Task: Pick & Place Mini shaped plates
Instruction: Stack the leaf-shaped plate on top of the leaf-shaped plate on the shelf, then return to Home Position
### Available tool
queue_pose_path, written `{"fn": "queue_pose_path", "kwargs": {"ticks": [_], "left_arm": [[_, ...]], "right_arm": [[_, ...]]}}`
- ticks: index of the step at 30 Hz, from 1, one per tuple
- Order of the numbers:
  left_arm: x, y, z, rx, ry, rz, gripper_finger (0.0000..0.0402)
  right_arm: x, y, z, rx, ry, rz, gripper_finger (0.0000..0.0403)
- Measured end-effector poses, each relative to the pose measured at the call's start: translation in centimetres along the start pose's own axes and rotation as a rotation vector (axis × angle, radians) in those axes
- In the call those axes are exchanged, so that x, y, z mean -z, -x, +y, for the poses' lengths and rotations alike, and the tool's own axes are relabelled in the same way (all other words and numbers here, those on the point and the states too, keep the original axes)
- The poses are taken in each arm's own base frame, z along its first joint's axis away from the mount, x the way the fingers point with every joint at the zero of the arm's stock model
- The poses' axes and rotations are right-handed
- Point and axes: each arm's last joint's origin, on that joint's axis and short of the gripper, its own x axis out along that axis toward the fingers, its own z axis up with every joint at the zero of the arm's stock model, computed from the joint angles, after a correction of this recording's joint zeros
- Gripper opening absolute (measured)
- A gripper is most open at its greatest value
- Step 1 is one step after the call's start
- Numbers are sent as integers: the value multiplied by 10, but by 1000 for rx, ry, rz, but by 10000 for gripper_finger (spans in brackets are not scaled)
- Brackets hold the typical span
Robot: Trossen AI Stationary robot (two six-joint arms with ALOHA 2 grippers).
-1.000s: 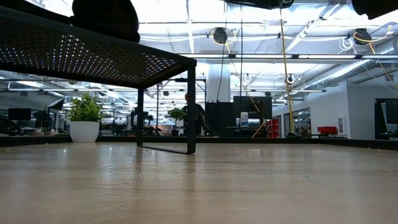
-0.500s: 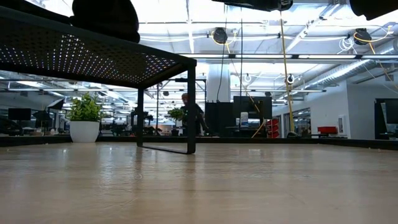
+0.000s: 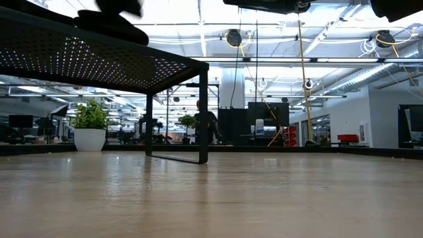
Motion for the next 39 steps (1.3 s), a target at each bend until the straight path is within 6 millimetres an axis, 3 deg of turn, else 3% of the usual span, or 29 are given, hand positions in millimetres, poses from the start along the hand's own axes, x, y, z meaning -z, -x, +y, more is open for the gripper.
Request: {"fn": "queue_pose_path", "kwargs": {"ticks": [6, 16, 22, 26, 30, 33, 36, 39], "left_arm": [[13, 9, 7, -59, 91, 113, 106], [21, 30, -8, 33, 42, 125, 106], [24, 61, -3, 22, 6, 61, 106], [24, 96, 6, 79, -12, -33, 106], [27, 135, 22, 66, -71, -196, 106], [40, 153, 37, 27, -121, -298, 106], [59, 154, 49, -43, -77, -406, 106], [81, 142, 59, -56, -29, -486, 106]], "right_arm": [[0, 0, 0, -1, -3, 0, 211], [0, 0, 0, 0, -18, 0, 210], [1, 0, 0, 2, -32, 5, 212], [1, 2, -1, 27, -34, 40, 209], [-18, 14, -12, 2, -67, 57, 204], [-15, 17, -24, -192, -121, 89, 201], [3, 11, -45, -393, -201, 193, 198], [25, 10, -66, -462, -240, 245, 194]]}}
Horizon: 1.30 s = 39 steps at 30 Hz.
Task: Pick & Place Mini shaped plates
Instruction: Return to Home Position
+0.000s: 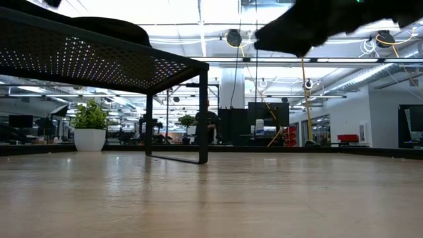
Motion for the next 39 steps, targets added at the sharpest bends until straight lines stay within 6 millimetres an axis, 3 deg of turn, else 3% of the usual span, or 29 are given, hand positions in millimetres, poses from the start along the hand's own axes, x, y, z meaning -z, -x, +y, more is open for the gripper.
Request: {"fn": "queue_pose_path", "kwargs": {"ticks": [5, 13, 15, 25, 31, 39], "left_arm": [[40, -1, 6, 196, -49, -24, 106], [55, 13, 23, 372, -43, -103, 106], [61, 14, 26, 390, -47, -113, 106], [82, 21, 42, 402, -46, -112, 106], [83, 27, 49, 420, -5, -162, 106], [85, 26, 56, 248, 79, -154, 106]], "right_arm": [[21, 30, -27, -43, -48, -113, 187], [77, 89, -60, -69, -118, -265, 170], [70, 95, -63, -92, -157, -346, 166], [75, 109, -63, -317, -5, -276, 152], [85, 116, -67, -320, 32, -171, 136], [83, 118, -69, -319, 52, -196, 120]]}}
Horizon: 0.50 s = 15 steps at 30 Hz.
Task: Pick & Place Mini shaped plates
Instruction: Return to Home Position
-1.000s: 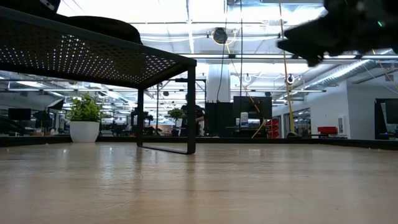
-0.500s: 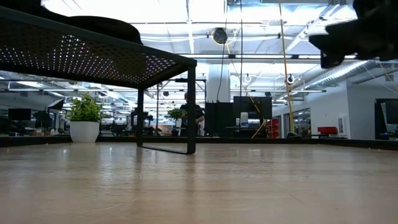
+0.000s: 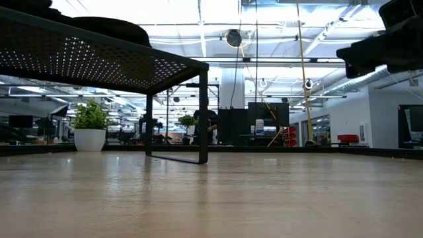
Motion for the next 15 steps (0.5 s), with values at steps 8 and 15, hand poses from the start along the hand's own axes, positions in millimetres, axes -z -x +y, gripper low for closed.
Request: {"fn": "queue_pose_path", "kwargs": {"ticks": [8, 15], "left_arm": [[10, 1, 7, -185, 135, 35, 106], [21, 3, 11, -207, 108, 131, 106]], "right_arm": [[5, 0, 0, 0, -139, 52, 118], [5, 0, 0, 1, -176, 52, 120]]}}
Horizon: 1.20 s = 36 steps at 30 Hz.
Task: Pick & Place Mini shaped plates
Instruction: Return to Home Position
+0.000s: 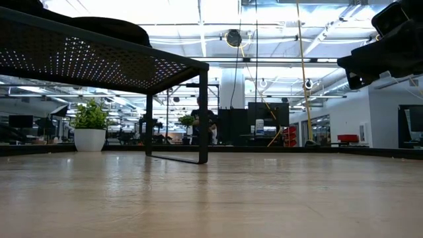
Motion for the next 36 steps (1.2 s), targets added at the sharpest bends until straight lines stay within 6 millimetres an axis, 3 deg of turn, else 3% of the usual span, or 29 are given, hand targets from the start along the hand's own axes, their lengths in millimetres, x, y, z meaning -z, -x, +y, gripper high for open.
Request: {"fn": "queue_pose_path", "kwargs": {"ticks": [36], "left_arm": [[0, 0, 0, 11, -48, 4, 106]], "right_arm": [[0, 0, 0, 0, 0, 1, 114]]}}
